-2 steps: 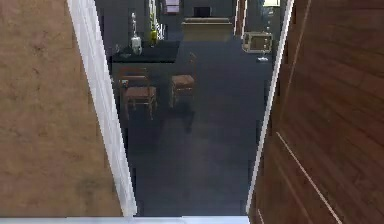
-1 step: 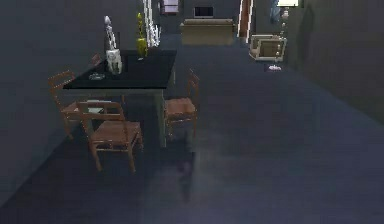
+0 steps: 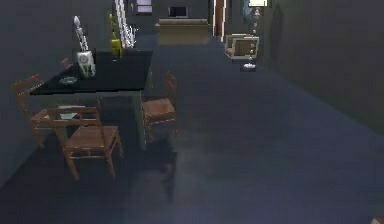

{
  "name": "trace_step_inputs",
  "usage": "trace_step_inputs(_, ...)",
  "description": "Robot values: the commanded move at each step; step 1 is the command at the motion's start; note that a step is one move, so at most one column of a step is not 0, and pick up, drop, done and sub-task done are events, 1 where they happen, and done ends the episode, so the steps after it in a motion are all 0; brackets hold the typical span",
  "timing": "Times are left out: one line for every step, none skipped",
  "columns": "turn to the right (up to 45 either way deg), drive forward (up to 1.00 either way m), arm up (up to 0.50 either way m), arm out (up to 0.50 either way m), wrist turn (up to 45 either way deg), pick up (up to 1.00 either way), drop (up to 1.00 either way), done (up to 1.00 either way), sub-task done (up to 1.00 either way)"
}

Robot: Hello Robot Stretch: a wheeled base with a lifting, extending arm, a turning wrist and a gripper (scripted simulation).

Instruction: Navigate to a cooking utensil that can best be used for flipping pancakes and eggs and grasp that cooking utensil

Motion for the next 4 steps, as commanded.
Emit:
trace_step_inputs(0.0, 0.15, 0.00, 0.00, 0.0, 0.00, 0.00, 0.00, 0.00)
trace_step_inputs(6.0, 0.00, 0.00, 0.00, 0.0, 0.00, 0.00, 0.00, 0.00)
trace_step_inputs(0.0, 1.00, 0.00, 0.00, 0.0, 0.00, 0.00, 0.00, 0.00)
trace_step_inputs(3.0, 0.00, 0.00, 0.00, 0.0, 0.00, 0.00, 0.00, 0.00)
